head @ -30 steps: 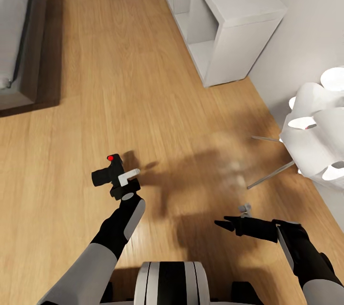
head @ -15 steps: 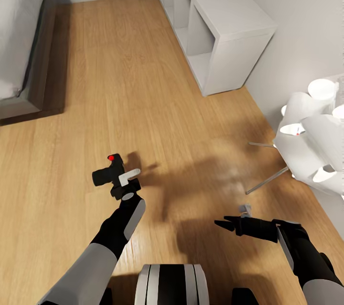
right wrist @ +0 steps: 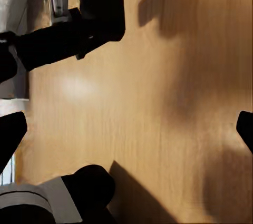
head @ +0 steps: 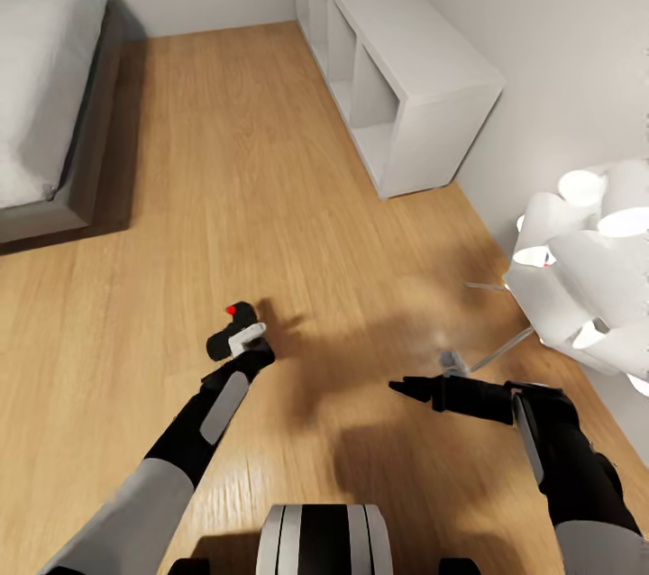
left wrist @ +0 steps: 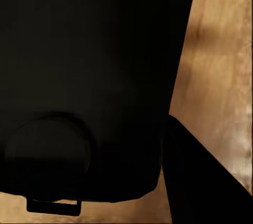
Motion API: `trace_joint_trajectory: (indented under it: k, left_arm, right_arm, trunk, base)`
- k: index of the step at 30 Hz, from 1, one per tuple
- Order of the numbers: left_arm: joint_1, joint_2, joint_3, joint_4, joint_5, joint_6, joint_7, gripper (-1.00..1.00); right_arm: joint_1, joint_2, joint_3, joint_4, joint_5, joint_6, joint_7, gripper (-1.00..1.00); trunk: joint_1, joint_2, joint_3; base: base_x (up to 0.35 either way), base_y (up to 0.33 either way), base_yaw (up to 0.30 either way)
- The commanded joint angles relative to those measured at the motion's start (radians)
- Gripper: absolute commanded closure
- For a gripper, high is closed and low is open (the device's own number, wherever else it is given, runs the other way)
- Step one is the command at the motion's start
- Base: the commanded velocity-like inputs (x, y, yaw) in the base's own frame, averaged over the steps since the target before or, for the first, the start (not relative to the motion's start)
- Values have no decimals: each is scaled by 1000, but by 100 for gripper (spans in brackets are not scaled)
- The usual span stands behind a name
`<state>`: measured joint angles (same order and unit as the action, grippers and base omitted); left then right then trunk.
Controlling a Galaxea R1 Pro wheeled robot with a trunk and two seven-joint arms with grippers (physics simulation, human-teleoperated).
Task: Attach the digital camera to the camera tripod in the bedroom.
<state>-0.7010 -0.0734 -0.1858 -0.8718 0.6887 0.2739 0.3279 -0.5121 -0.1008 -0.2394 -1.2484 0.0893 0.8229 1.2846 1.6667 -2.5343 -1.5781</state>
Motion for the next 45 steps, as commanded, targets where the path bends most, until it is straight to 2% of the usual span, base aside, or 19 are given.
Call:
trace_joint_trajectory:
  k: [1, 2, 4, 7, 8, 10, 12, 15, 19, 24, 33, 36, 45]
  left_arm:
    - [1, 18, -3, -3, 48, 18, -33, 100]
    - [3, 47, -3, -6, 110, 47, -92, 100]
    - [5, 90, -3, -22, 188, 110, -177, 100]
    - [6, 121, -2, -38, 227, 155, -242, 100]
    - [6, 148, -1, -53, 250, 180, -293, 100]
    - [6, 177, 0, -71, 274, 200, -349, 100]
    - [6, 217, 0, -99, 323, 221, -458, 100]
    - [6, 236, 0, -105, 365, 231, -548, 100]
    - [6, 246, 0, -104, 393, 236, -612, 100]
    - [6, 247, -1, -105, 402, 238, -632, 100]
    - [6, 245, -1, -105, 403, 238, -636, 100]
    - [6, 242, -2, -81, 407, 240, -638, 100]
    - [6, 242, -3, -64, 429, 240, -639, 100]
  right_arm:
    - [-1, 24, -3, -47, 12, 42, 10, -100]
    - [0, 60, -3, -115, 13, 96, 11, -100]
    - [0, 101, -4, -184, 17, 158, 9, -100]
    - [-1, 116, -3, -202, 21, 178, 4, -100]
    - [0, 121, -3, -203, 25, 184, -1, -100]
    - [0, 125, -2, -200, 30, 188, -4, -100]
    - [0, 126, -2, -193, 38, 192, -8, -100]
    - [0, 127, -2, -191, 42, 197, -10, -100]
    - [0, 128, -2, -189, 44, 201, -11, -100]
    - [0, 129, -1, -189, 45, 203, -12, -100]
    - [0, 130, 0, -178, 45, 201, -13, -100]
    - [-1, 121, -2, -174, 44, 203, -9, -100]
    - [0, 119, -3, -174, 44, 205, -3, -100]
  trunk:
    - [-1, 0, 3]
    - [-1, 0, 7]
    - [-2, 1, 15]
    - [-3, 1, 27]
    - [-4, 2, 30]
    - [-5, 2, 38]
    - [-5, 3, 46]
    - [-7, 3, 57]
    - [-9, 4, 73]
    - [-11, 5, 92]
    - [-15, 7, 127]
    - [-16, 8, 139]
    - [-20, 10, 173]
  base:
    - [0, 0, 0]
    - [0, 0, 0]
    - [0, 0, 0]
    - [0, 0, 0]
    - [0, 0, 0]
    - [0, 0, 0]
    - [0, 0, 0]
    - [0, 0, 0]
    - [0, 0, 0]
    - [0, 0, 0]
    - [0, 0, 0]
    - [0, 0, 0]
    - [0, 0, 0]
